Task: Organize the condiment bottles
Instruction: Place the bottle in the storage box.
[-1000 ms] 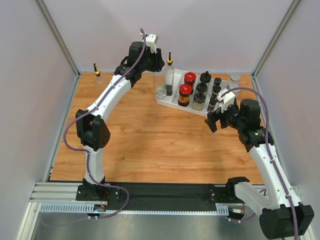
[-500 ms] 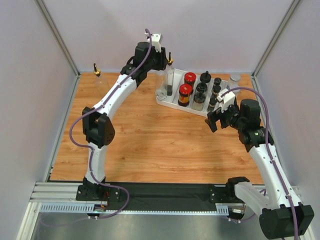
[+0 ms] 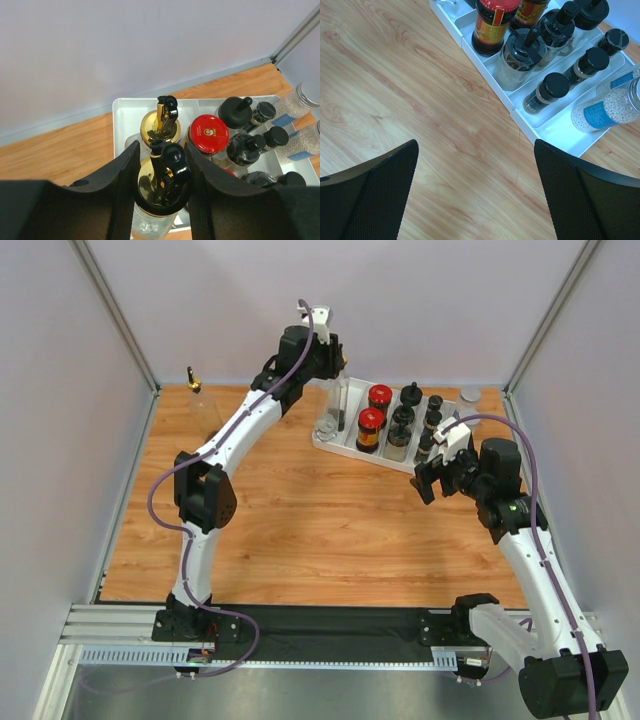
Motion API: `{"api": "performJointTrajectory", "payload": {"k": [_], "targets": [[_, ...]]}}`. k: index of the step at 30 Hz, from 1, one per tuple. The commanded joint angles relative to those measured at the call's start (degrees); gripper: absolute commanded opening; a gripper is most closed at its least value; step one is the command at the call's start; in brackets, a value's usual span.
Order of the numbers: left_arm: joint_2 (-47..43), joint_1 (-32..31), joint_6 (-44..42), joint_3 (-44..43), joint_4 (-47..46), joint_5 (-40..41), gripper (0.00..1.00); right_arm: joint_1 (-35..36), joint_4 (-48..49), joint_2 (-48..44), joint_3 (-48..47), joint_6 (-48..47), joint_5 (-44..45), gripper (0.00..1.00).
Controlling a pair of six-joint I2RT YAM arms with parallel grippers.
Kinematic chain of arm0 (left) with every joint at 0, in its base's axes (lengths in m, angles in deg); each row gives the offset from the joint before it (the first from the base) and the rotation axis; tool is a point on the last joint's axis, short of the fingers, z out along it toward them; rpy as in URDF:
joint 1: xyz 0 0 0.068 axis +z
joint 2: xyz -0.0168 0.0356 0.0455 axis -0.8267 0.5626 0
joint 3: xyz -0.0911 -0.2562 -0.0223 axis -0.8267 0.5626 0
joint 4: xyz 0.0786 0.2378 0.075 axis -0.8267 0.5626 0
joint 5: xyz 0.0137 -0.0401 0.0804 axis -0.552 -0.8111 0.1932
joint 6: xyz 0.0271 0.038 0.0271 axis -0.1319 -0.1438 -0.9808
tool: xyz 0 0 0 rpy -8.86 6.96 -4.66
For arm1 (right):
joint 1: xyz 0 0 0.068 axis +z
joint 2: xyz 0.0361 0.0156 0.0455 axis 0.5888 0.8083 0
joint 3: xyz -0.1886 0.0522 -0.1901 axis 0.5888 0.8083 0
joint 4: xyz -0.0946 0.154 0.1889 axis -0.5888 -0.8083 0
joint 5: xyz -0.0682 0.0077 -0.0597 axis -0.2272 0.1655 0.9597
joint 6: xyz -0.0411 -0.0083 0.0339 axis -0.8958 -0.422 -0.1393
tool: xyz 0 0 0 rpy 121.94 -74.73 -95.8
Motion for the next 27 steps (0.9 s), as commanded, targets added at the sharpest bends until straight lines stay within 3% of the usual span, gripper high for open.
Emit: {"api": "performJointTrajectory", "payload": {"k": [1, 27], "targets": [[0.09, -0.78, 1.01, -3.79, -6.55, 0.49, 0.00, -0.17, 1.60, -0.79, 0.22, -1.11, 0.70, 1.00], [0.54, -1.39, 0.66, -1.78, -11.29, 2.95, 0.00, -0.17, 1.68, -0.87, 0.22, -1.20, 0.88, 1.00]]}}
